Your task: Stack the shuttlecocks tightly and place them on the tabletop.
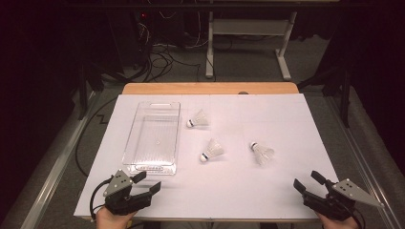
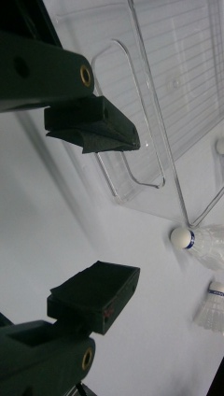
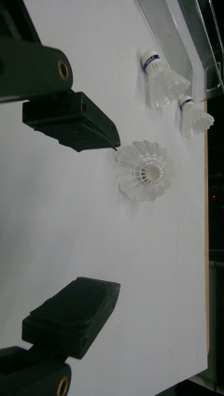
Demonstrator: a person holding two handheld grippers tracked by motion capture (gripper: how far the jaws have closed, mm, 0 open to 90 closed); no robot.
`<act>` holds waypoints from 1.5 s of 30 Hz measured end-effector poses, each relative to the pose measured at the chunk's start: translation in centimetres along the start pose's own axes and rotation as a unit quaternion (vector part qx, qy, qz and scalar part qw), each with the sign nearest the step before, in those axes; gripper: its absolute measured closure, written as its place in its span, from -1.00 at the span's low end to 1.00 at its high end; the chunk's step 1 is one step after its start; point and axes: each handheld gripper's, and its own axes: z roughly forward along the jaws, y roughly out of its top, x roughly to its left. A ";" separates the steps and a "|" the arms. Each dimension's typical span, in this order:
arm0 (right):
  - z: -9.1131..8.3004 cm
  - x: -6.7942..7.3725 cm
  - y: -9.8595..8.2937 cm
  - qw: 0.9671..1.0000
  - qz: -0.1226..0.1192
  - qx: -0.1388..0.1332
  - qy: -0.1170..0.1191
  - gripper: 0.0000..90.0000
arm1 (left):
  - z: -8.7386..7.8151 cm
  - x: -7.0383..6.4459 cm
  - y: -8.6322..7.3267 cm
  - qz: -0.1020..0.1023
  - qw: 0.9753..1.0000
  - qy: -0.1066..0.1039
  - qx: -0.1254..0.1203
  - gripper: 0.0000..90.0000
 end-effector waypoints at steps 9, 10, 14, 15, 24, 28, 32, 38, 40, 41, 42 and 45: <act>0.1 0.1 0.0 1.000 -0.005 0.003 0.005 -0.41 | 1.1 -0.9 0.6 0.014 1.000 -0.016 0.007 -0.24; 0.1 0.1 0.0 1.000 -0.005 0.003 0.005 -0.41 | 1.2 -1.0 0.7 0.015 1.000 -0.018 0.008 -0.24; 0.1 0.0 0.0 1.000 -0.004 0.003 0.006 -0.42 | 1.8 -1.6 0.9 0.020 0.999 -0.024 0.008 -0.23; 0.1 0.0 0.0 1.000 -0.005 0.003 0.006 -0.42 | 2.0 -1.8 1.0 0.021 0.999 -0.025 0.009 -0.23; 0.2 0.0 0.0 1.000 -0.005 0.003 0.007 -0.42 | 3.2 -2.8 1.2 0.033 0.998 -0.039 0.022 -0.22; 0.2 0.0 0.0 1.000 -0.005 0.003 0.008 -0.42 | 3.7 -3.2 1.4 0.038 0.998 -0.046 0.026 -0.22; 0.1 0.0 0.0 1.000 -0.004 0.003 0.008 -0.42 | 4.1 -3.5 1.5 0.041 0.998 -0.049 0.027 -0.22; 0.1 0.0 0.1 1.000 -0.005 0.003 0.007 -0.41 | 4.7 -4.0 1.8 0.046 0.997 -0.056 0.031 -0.22; 0.1 0.0 0.0 1.000 -0.005 0.002 0.007 -0.41 | 4.9 -4.2 1.9 0.048 0.997 -0.058 0.033 -0.22; 0.1 0.0 0.0 1.000 -0.004 0.002 0.007 -0.41 | 5.0 -4.3 1.9 0.049 0.997 -0.059 0.033 -0.21; 0.1 0.0 0.0 1.000 -0.004 0.002 0.007 -0.41 | 5.1 -4.4 2.0 0.049 0.996 -0.059 0.034 -0.21; 0.1 0.0 0.1 1.000 -0.005 0.002 0.008 -0.41 | 5.4 -4.6 2.2 0.049 0.996 -0.061 0.036 -0.21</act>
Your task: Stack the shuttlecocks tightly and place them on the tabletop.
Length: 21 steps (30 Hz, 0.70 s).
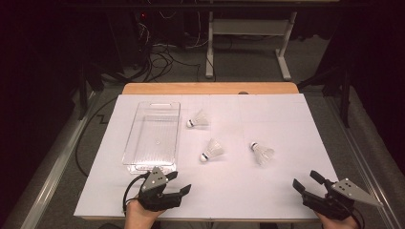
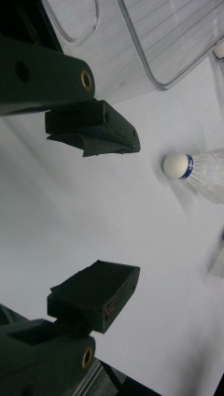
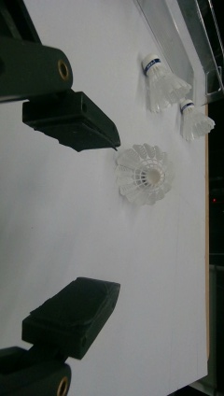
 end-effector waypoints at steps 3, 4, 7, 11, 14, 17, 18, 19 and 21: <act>0.0 0.0 0.0 1.000 0.001 -0.001 0.000 -0.41 | 0.2 -0.1 0.3 0.002 1.000 -0.001 0.000 -0.20; 0.0 0.0 0.0 1.000 0.000 0.000 0.001 -0.41 | 0.3 -0.2 0.3 0.001 1.000 0.000 -0.001 -0.20; 0.0 0.0 0.0 1.000 0.001 0.000 0.001 -0.41 | 0.5 -0.2 0.6 0.000 1.000 0.001 0.001 -0.20; 0.1 0.1 0.0 1.000 -0.002 0.000 0.002 -0.41 | 0.8 -0.4 1.0 0.001 1.000 0.007 0.007 -0.20; 0.1 0.1 0.0 1.000 -0.002 0.001 0.002 -0.41 | 1.1 -0.5 1.2 0.002 1.000 0.010 0.012 -0.21; 0.1 0.1 0.0 1.000 -0.002 0.001 0.002 -0.41 | 1.5 -0.7 1.6 0.005 1.000 0.016 0.021 -0.22; 0.1 0.1 0.0 1.000 -0.004 0.001 0.002 -0.41 | 1.7 -0.7 1.7 0.006 1.000 0.018 0.023 -0.22; 0.1 0.1 0.0 1.000 -0.003 0.001 0.002 -0.41 | 1.8 -0.8 1.8 0.008 0.999 0.019 0.026 -0.22; 0.1 0.1 0.0 1.000 -0.006 0.002 0.002 -0.41 | 2.1 -0.9 2.0 0.015 0.999 0.026 0.033 -0.17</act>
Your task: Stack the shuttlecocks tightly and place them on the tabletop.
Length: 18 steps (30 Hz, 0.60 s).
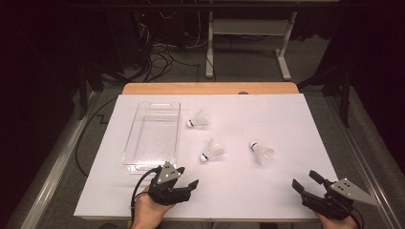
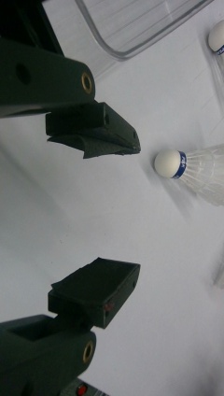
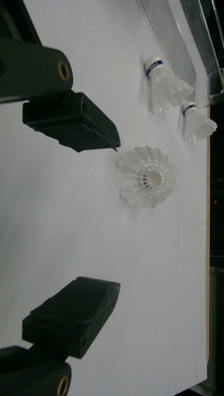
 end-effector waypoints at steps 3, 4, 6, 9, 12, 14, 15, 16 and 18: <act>0.1 0.1 0.0 1.000 -0.001 0.001 0.000 -0.40 | 0.4 -0.1 0.4 0.003 1.000 0.003 0.004 -0.16; 0.1 0.1 0.0 1.000 -0.001 0.001 0.000 -0.40 | 0.4 -0.1 0.6 0.005 1.000 0.005 0.004 -0.16; 0.1 0.1 0.0 1.000 -0.001 0.000 0.001 -0.40 | 0.6 -0.1 0.9 0.003 1.000 0.007 0.003 -0.16; 0.1 0.1 0.0 1.000 -0.002 0.001 0.002 -0.40 | 0.9 -0.1 1.4 0.002 1.000 0.007 0.004 -0.16; 0.1 0.1 0.0 1.000 -0.002 0.000 0.003 -0.40 | 1.3 0.0 1.8 -0.001 1.000 0.005 0.010 -0.12; 0.1 0.1 0.0 1.000 -0.002 0.000 0.004 -0.40 | 1.5 0.0 2.0 -0.002 1.000 0.005 0.010 -0.10; 0.1 0.1 0.0 1.000 -0.002 0.000 0.004 -0.40 | 1.6 0.0 2.1 -0.002 1.000 0.005 0.010 -0.10; 0.1 0.1 0.0 1.000 -0.002 0.000 0.004 -0.40 | 1.7 0.0 2.2 -0.003 1.000 0.006 0.008 -0.10; 0.1 0.1 0.0 1.000 -0.002 0.001 0.005 -0.40 | 1.8 0.0 2.4 -0.002 1.000 0.009 0.008 -0.10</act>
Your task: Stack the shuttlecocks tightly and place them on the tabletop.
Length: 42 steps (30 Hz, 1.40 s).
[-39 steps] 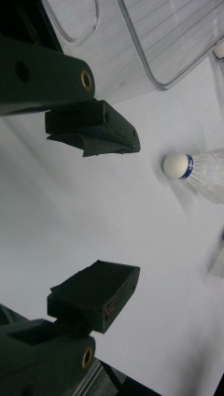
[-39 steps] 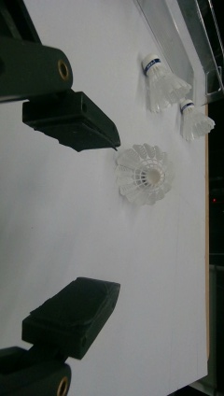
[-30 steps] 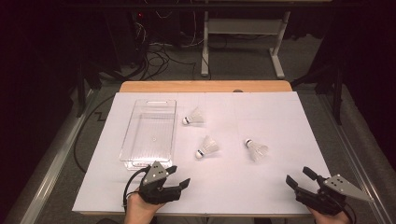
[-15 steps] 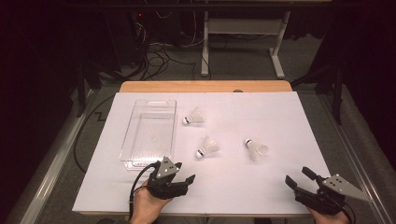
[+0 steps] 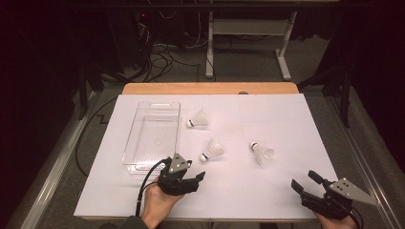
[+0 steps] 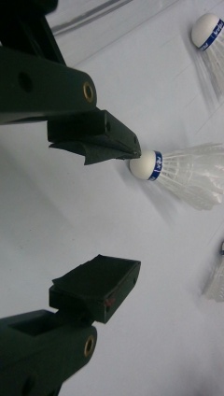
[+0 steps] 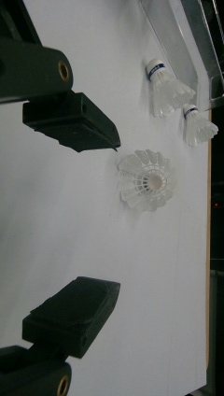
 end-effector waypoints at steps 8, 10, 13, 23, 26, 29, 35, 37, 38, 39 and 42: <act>0.0 0.0 0.0 1.000 -0.001 0.000 0.003 -0.40 | 0.4 0.0 0.9 -0.010 1.000 0.003 -0.007 -0.15; 0.0 0.0 0.0 1.000 -0.001 0.000 0.003 -0.40 | 0.6 0.1 1.2 -0.011 1.000 0.004 -0.005 -0.16; 0.0 0.0 0.0 1.000 -0.001 0.000 0.004 -0.40 | 0.8 0.0 1.4 -0.012 1.000 0.004 -0.005 -0.16; 0.0 0.1 0.0 1.000 -0.002 0.000 0.008 -0.40 | 1.4 0.2 1.8 -0.018 1.000 0.006 -0.002 -0.18; 0.0 0.1 0.0 1.000 -0.001 -0.001 0.008 -0.40 | 1.4 0.4 1.9 -0.021 1.000 0.005 -0.001 -0.18; 0.0 0.1 0.0 1.000 -0.002 -0.001 0.009 -0.40 | 1.4 0.5 2.1 -0.020 1.000 0.010 0.000 -0.18; 0.0 0.1 0.0 1.000 -0.004 -0.002 0.010 -0.40 | 1.5 0.7 2.6 -0.024 1.000 0.013 -0.001 -0.18; 0.0 0.1 0.0 1.000 -0.003 -0.002 0.010 -0.40 | 1.6 0.8 2.8 -0.027 1.000 0.012 0.002 -0.18; 0.0 0.1 0.0 1.000 -0.004 -0.002 0.010 -0.40 | 1.7 0.8 2.9 -0.029 1.000 0.009 0.003 -0.18; 0.0 0.1 0.0 1.000 -0.004 -0.002 0.010 -0.40 | 1.8 0.9 3.0 -0.031 0.999 0.008 0.005 -0.18; 0.0 0.1 0.1 1.000 -0.004 -0.002 0.009 -0.40 | 1.8 1.0 3.3 -0.035 0.999 0.008 0.004 -0.19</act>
